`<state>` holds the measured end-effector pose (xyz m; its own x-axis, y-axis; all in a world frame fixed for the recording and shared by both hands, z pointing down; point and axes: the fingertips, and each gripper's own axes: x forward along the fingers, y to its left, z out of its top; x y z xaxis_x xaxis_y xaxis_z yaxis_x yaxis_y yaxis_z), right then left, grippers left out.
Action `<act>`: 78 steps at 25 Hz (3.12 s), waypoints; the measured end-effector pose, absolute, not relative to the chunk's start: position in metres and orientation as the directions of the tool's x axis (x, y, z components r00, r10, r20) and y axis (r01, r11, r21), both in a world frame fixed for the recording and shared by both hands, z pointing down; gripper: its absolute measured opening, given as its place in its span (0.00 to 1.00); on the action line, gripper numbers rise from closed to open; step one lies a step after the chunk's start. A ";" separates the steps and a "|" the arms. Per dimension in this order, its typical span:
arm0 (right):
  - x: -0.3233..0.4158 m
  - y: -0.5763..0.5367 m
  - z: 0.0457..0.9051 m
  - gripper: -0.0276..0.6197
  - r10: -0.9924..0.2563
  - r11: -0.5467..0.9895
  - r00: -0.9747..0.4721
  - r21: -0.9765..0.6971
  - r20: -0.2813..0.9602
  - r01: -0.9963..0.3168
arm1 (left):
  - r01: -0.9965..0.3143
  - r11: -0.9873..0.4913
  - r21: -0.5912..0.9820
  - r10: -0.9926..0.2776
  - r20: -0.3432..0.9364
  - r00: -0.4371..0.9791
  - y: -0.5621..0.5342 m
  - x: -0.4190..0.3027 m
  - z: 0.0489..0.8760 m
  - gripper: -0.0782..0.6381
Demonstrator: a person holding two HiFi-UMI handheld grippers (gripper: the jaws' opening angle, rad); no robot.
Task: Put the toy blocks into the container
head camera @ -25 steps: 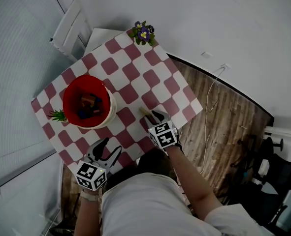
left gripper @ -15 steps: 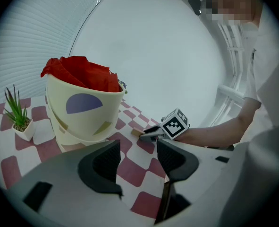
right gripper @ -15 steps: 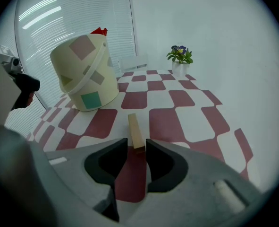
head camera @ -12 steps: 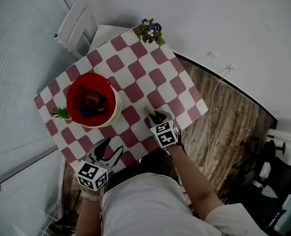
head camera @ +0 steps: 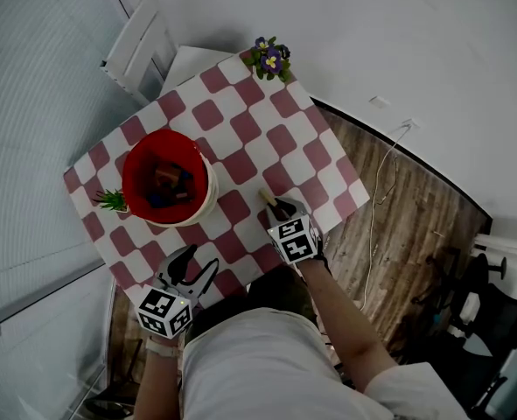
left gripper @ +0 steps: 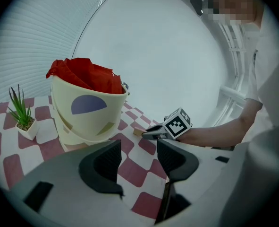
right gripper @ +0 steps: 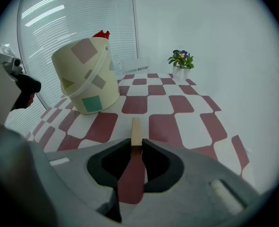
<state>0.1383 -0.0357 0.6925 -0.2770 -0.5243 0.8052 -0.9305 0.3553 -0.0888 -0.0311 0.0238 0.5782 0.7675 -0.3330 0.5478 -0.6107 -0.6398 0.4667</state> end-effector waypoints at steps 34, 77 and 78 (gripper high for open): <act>0.057 -0.113 0.499 0.16 -0.653 0.618 -0.484 0.040 0.582 -0.785 | -0.741 -0.524 0.419 -0.618 0.412 0.670 -0.006 -0.056 0.520 0.43; -0.087 -0.110 0.517 0.16 -0.319 0.914 -0.622 0.058 0.715 -0.401 | -0.861 -0.237 0.450 -0.817 0.387 0.428 0.023 -0.120 0.513 0.43; -0.088 -0.110 0.517 0.16 -0.320 0.915 -0.618 0.066 0.718 -0.397 | -0.861 -0.233 0.451 -0.818 0.388 0.425 0.024 -0.121 0.514 0.43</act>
<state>-0.0878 -0.1095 0.5173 -0.6182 -0.3199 0.7180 -0.3974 0.9153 0.0657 -0.1205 0.0243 0.5135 0.4248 -0.8177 0.3885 -0.8614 -0.2331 0.4512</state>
